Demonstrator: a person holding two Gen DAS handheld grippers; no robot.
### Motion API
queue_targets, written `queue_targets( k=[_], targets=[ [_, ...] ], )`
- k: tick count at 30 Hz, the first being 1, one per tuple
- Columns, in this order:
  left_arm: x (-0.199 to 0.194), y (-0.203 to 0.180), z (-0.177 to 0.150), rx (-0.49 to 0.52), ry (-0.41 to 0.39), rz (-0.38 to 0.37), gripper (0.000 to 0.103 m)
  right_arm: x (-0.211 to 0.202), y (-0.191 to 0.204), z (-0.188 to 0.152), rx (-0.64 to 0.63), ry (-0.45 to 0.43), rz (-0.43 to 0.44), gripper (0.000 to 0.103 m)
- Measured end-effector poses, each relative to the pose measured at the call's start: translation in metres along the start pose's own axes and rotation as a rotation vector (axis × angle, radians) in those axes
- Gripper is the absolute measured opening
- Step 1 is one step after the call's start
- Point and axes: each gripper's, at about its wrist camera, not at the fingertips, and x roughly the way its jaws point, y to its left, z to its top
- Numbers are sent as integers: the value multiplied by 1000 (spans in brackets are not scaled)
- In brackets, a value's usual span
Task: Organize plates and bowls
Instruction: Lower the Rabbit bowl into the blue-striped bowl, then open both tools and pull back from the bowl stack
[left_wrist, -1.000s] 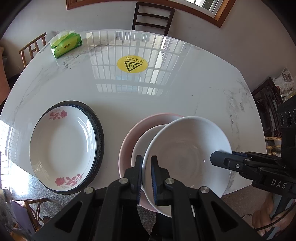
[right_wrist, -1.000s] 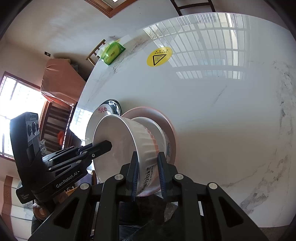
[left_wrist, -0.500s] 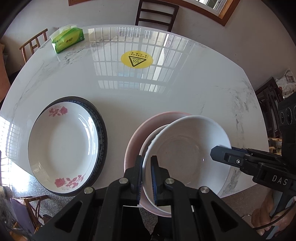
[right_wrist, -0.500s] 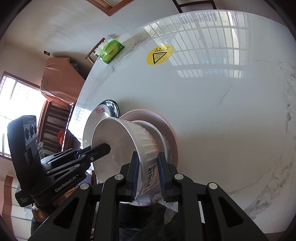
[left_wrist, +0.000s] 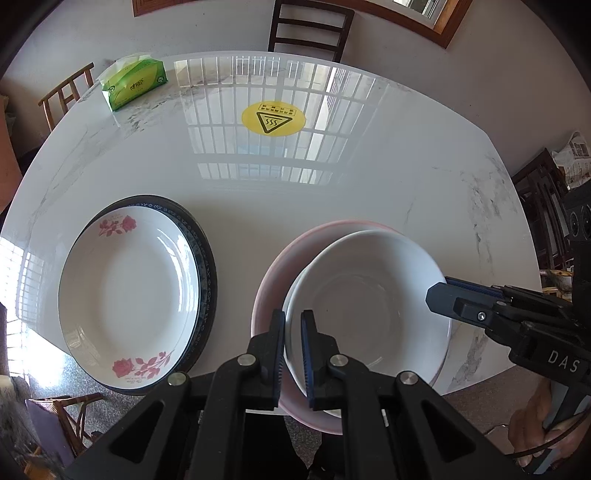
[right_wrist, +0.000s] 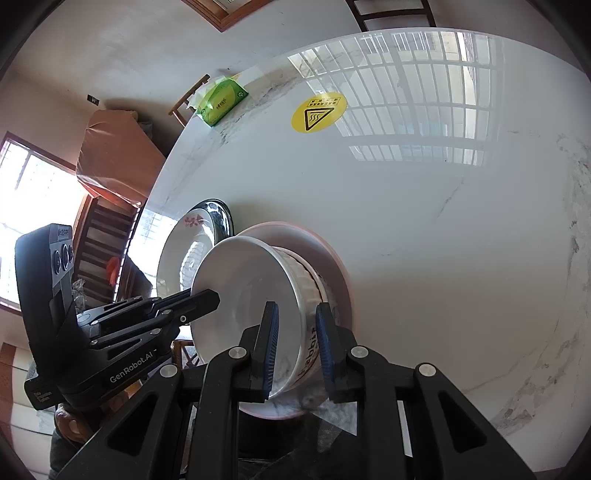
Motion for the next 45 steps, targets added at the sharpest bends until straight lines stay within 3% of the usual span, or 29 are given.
queue_targets(
  k=[3, 7, 13, 17, 21, 25, 30, 32, 35, 45],
  targets=[
    [-11, -7, -2, 54, -66, 32, 10, -6, 3, 0, -25, -31, -14, 21],
    [-27, -6, -9, 85, -161, 21, 23, -17, 12, -4, -90, -104, -62, 21],
    [-40, 15, -25, 31, -260, -33, 29, -29, 11, -19, -110, -226, -88, 24],
    [-48, 31, -45, -15, -332, 40, 35, -40, 5, -36, -106, -338, -137, 30],
    [-43, 50, -57, -61, -304, 26, 37, -43, -4, -58, -74, -403, -138, 37],
    [-34, 50, -63, -41, -268, 49, 37, -45, -11, -80, -50, -434, -165, 40],
    [-24, 51, -62, -67, -217, -18, 37, -46, -16, -89, -66, -432, -220, 40],
    [-23, 50, -60, -71, -203, -45, 37, -45, -20, -86, -54, -422, -216, 40],
    [-19, 47, -56, -55, -178, -14, 37, -45, -25, -83, -33, -407, -182, 40],
    [-13, 50, -46, -50, -134, -50, 38, -27, -20, -65, -47, -339, -196, 40]
  ],
)
